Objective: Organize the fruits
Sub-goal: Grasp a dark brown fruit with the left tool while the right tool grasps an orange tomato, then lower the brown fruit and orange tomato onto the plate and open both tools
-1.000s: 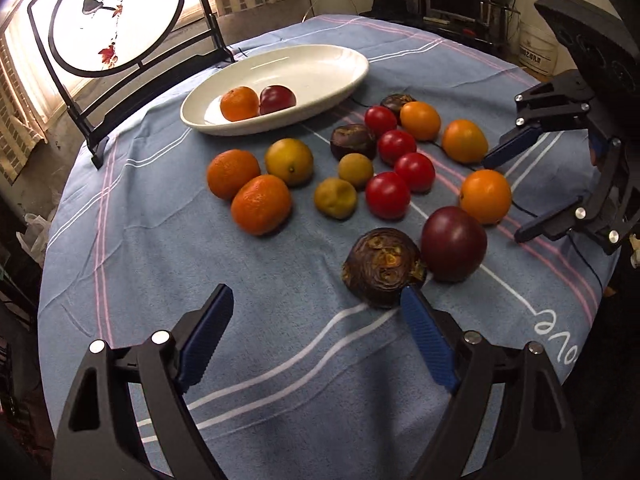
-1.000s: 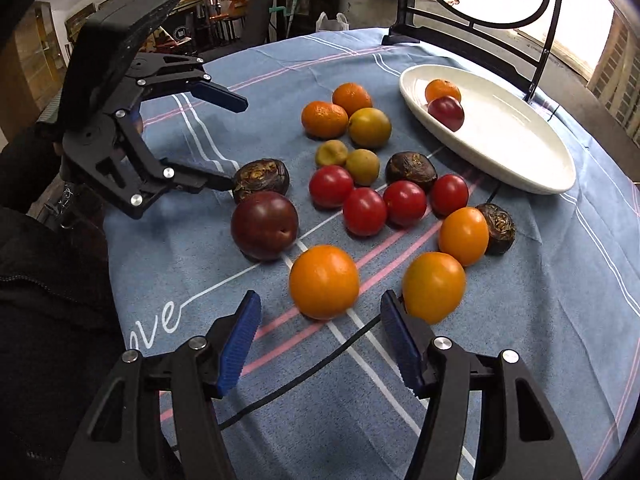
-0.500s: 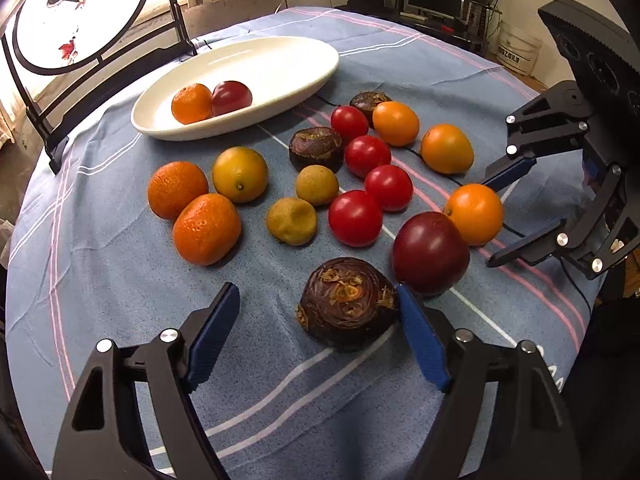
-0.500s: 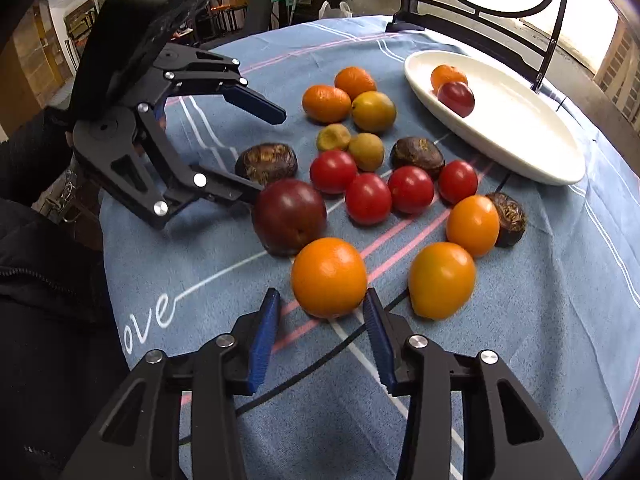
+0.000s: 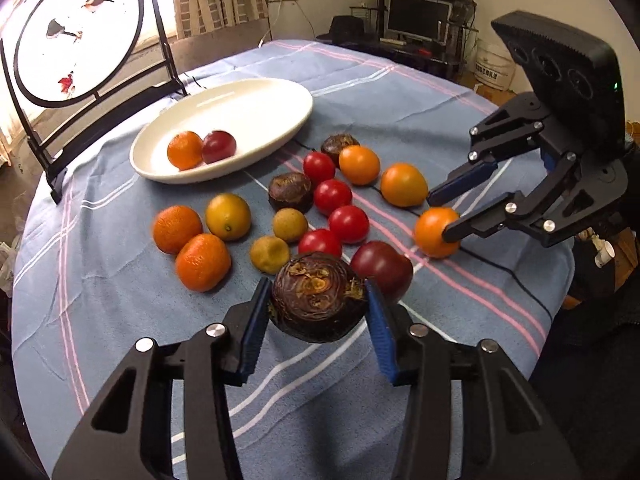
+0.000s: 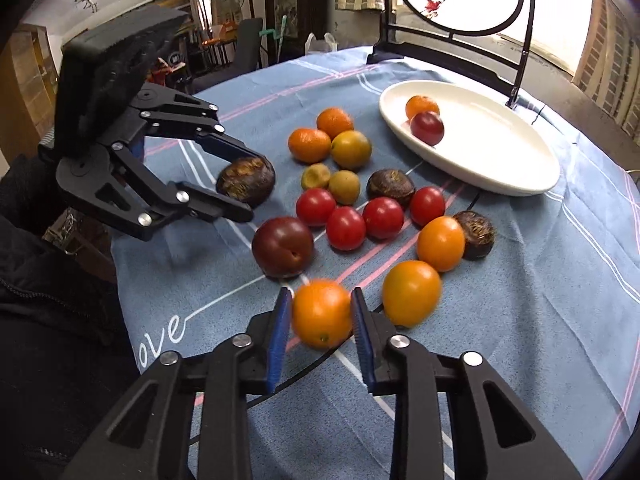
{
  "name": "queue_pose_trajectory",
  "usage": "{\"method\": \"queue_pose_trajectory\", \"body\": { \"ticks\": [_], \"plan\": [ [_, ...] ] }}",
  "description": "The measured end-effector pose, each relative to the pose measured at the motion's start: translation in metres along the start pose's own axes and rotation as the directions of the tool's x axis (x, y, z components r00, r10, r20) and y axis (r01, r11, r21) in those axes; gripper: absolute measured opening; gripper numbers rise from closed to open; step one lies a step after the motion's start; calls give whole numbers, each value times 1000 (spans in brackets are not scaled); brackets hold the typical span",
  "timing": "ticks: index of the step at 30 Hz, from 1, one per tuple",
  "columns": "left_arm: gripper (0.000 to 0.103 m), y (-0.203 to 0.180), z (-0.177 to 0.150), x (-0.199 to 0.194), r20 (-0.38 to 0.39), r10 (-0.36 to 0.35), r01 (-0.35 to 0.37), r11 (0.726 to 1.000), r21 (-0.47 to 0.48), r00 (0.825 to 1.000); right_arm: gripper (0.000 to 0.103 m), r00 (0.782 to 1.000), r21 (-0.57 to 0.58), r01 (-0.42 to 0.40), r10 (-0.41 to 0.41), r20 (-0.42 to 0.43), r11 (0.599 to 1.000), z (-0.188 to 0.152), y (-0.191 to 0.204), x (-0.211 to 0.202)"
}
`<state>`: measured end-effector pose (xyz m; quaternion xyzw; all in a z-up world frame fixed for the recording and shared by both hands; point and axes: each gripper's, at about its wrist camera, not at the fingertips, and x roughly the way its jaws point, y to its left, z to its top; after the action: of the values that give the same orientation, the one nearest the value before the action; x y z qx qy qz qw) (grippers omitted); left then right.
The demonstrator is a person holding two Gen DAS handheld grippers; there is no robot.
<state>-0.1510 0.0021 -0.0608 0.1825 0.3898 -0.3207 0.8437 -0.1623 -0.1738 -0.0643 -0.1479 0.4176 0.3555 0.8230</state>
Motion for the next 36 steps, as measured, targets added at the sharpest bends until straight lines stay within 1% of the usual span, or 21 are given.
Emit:
{"method": "queue_pose_trajectory", "body": {
  "ticks": [1, 2, 4, 6, 7, 8, 9, 10, 11, 12, 14, 15, 16, 17, 19, 22, 25, 27, 30, 33, 36],
  "plan": [
    [45, 3, 3, -5, 16, 12, -12, 1000, -17, 1000, 9, 1000, 15, -8, 7, 14, 1000, 2, -3, -2],
    [45, 7, 7, -8, 29, 28, -27, 999, -36, 999, 2, 1000, 24, -16, 15, 17, 1000, 3, -6, -3],
    [45, 15, 14, -13, 44, 51, -47, 996, -76, 998, 2, 1000, -6, -6, 6, 2, 1000, 2, -4, -2],
    [45, 22, 16, -13, 42, 57, -53, 994, -94, 997, 3, 1000, -23, 1, -1, 12, 1000, 1, -1, -4],
    [45, 22, 17, -12, 42, 59, -55, 994, -95, 997, 8, 1000, -8, 4, -4, 12, 1000, 0, -2, -5],
    [45, 22, 16, -12, 42, 56, -52, 994, -94, 998, 34, 1000, 6, -23, 23, -1, 1000, -1, -4, -6],
    [45, 22, 16, -11, 41, 51, -47, 995, -93, 998, 53, 999, 17, -38, 38, -4, 999, -2, -5, -7],
    [45, 24, 16, -11, 41, 47, -43, 995, -94, 998, 73, 1000, 24, -25, 25, 9, 999, -5, -5, -9],
    [45, 24, 15, -10, 41, 44, -40, 995, -93, 998, 74, 999, 21, -41, 41, 7, 999, -6, -4, -9],
    [45, 23, 14, -10, 42, 40, -36, 995, -92, 998, 73, 999, 15, -53, 53, -2, 998, -7, -3, -9],
    [45, 22, 13, -11, 42, 33, -29, 995, -92, 999, 73, 999, -2, -25, 25, -22, 1000, -9, 1, -1],
    [45, 22, 13, -10, 42, 31, -27, 995, -93, 999, 71, 999, -3, -27, 27, -41, 1000, -11, 2, 4],
    [45, 21, 13, -9, 43, 30, -26, 995, -94, 999, 60, 998, -6, -32, 32, -59, 999, -11, 4, 10],
    [45, 21, 13, -9, 43, 29, -25, 995, -97, 999, 47, 997, -7, -27, 26, -75, 1000, -12, 5, 16],
    [45, 21, 13, -7, 41, 26, -21, 994, -103, 999, 37, 997, -6, -14, 14, -79, 1000, -12, 5, 24],
    [45, 21, 12, -8, 43, 28, -24, 994, -105, 999, 37, 998, 9, -21, 22, -53, 1000, -10, 3, 21],
    [45, 25, 15, -10, 55, 31, -25, 993, -114, 998, 37, 1000, 2, -26, 26, -13, 1000, -3, 2, 8],
    [45, 29, 22, -11, 67, 35, -27, 993, -118, 997, 37, 1000, -4, -13, 13, 26, 1000, 6, -2, -4],
    [45, 36, 41, -11, 96, 59, -47, 991, -126, 994, 37, 994, -1, 43, -43, 105, 999, 29, -15, -22],
    [45, 48, 71, -11, 134, 101, -79, 984, -160, 986, 37, 978, 27, 91, -95, 184, 995, 56, -39, -37],
    [45, 63, 105, 0, 143, 205, -174, 963, -205, 968, 37, 964, 88, 129, -146, 225, 988, 86, -68, -33]
  ]
}}
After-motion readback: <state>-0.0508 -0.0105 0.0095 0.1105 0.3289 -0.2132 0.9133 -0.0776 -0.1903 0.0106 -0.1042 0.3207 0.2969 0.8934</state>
